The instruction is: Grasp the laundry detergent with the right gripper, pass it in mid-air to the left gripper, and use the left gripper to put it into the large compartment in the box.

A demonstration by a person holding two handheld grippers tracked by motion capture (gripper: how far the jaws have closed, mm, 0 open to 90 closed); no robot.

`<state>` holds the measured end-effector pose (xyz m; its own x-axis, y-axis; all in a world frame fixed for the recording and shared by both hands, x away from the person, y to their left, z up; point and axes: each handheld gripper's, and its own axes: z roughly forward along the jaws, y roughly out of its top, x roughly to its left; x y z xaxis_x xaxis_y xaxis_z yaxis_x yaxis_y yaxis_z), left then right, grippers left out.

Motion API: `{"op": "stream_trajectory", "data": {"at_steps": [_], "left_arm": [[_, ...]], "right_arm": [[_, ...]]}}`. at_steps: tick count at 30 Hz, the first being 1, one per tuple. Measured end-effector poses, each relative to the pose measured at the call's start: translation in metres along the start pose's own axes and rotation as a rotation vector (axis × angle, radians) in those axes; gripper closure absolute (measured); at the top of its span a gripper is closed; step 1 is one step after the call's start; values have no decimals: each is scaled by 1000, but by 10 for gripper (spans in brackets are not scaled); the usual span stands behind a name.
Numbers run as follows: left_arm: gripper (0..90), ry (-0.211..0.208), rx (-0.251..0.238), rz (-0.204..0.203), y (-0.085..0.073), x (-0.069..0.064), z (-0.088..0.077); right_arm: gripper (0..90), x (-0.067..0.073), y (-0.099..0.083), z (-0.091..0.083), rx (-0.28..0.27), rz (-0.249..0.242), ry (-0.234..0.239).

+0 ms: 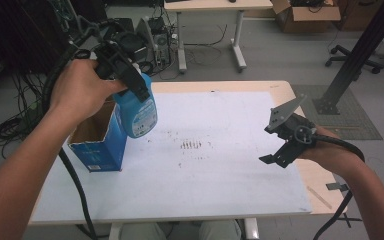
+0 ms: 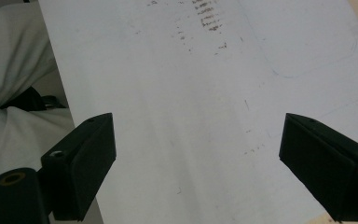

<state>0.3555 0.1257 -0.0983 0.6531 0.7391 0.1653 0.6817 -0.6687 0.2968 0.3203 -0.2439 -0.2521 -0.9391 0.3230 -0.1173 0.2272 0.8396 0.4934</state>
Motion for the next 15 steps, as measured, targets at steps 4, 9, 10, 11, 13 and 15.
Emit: {"op": "stream_trajectory", "data": {"at_steps": [4, 9, 10, 11, 13, 15], "left_arm": [[378, 27, 0, -97, 0, 13, -7], [378, 39, -8, -208, 1, 29, -16], [378, 43, -8, -225, 0, 32, -17], [378, 50, -4, -245, 0, 35, -19], [378, 66, 5, -282, -1, 42, -21], [378, 70, 5, -305, -2, 45, -22]], "right_arm": [[104, -1, -5, -1, -3, 6, -3], [104, -1, -8, -1, 0, 9, -2], [104, -2, -8, -1, 2, 5, -3], [106, -2, -8, -2, 4, 2, -3], [108, -2, -8, -4, 11, -2, -10], [107, -2, -9, -4, 11, -2, -15]]}}
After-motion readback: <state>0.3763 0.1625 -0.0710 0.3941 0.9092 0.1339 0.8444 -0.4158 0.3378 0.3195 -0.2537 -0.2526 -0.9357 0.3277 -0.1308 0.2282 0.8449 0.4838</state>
